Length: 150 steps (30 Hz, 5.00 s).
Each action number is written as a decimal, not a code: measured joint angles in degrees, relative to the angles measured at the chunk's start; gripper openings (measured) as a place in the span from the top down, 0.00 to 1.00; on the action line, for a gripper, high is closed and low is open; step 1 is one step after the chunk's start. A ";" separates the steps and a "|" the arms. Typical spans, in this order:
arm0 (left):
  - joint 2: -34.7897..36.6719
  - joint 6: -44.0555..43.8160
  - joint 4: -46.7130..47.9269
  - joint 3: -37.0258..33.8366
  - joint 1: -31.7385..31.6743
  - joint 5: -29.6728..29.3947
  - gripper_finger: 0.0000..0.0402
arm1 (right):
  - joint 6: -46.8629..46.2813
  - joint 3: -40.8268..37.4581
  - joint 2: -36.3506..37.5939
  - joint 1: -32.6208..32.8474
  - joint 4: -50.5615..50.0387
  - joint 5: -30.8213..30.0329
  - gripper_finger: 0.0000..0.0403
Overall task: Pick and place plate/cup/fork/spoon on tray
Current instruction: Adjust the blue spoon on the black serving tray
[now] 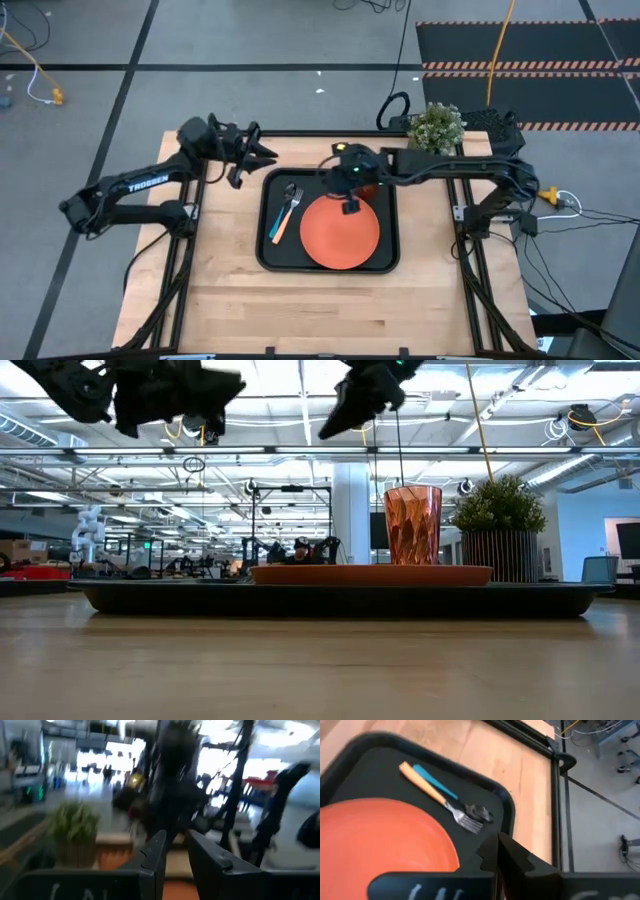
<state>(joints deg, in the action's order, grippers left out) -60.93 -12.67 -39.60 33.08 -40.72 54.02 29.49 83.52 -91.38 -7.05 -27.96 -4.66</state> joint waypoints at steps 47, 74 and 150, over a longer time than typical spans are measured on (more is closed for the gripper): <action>9.60 25.78 30.34 -0.02 -3.37 -25.39 0.80 | -1.50 17.95 -25.57 5.23 17.05 4.78 0.70; 9.37 28.22 41.36 -0.02 -0.39 -26.77 0.80 | -2.81 12.42 -25.59 0.99 8.91 22.55 0.71; -27.11 20.25 46.80 0.49 15.29 -43.68 0.80 | -1.99 -4.47 -0.59 0.79 6.70 3.21 0.71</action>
<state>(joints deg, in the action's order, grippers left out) -88.05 7.58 7.20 33.58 -25.43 10.34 27.50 79.05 -91.96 -6.26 -21.26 -1.44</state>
